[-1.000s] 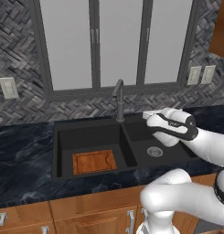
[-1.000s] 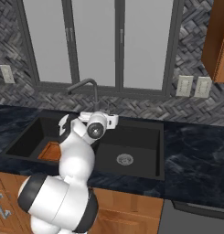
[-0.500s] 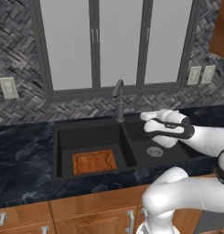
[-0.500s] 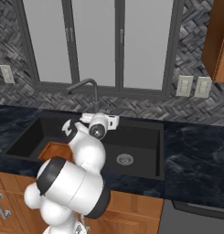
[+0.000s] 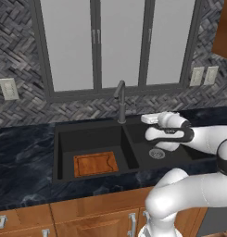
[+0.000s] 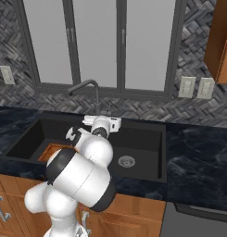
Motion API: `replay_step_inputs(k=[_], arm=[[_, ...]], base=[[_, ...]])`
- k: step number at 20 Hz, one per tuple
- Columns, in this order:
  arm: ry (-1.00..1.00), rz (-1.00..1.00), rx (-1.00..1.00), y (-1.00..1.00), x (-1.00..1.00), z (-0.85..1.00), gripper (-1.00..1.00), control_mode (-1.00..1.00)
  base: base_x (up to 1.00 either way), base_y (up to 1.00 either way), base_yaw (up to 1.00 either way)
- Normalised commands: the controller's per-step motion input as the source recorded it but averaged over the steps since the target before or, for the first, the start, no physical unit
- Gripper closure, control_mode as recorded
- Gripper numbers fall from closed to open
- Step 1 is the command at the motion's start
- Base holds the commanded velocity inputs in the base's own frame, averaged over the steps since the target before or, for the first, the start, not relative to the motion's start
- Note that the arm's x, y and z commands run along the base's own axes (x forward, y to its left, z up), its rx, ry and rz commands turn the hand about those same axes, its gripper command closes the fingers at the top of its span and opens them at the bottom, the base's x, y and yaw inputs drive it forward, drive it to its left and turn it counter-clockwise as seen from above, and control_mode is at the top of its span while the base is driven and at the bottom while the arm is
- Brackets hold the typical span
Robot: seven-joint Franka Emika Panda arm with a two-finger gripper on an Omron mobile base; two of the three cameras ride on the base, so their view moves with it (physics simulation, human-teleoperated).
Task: Turn on the sink faucet with hot water and rinse the cutting board for ten seconds, then turn off the faucet. Push the cutting board to reach the water if necessary.
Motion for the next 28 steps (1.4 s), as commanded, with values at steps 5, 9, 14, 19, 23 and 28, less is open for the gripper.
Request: replay_step_inputs(k=[5, 9, 14, 19, 23, 28], arm=[[0.0, 0.0, 0.0, 0.0, 0.12, 0.0, -1.0, -1.0], [0.0, 0.0, 0.0, 0.0, 0.1, 0.0, -1.0, -1.0], [0.0, 0.0, 0.0, -0.02, 0.07, 0.0, -1.0, -1.0], [0.0, 0.0, 0.0, -0.01, 0.11, 0.0, -1.0, -1.0], [0.0, 0.0, 0.0, -0.01, 0.14, -0.02, -1.0, -1.0], [0.0, 0.0, 0.0, 0.0, 0.12, -0.05, -1.0, -1.0]], base=[[0.0, 0.0, 0.0], [0.0, 0.0, 0.0], [0.0, 0.0, 0.0], [0.0, 0.0, 0.0], [0.0, 0.0, 0.0], [0.0, 0.0, 0.0]])
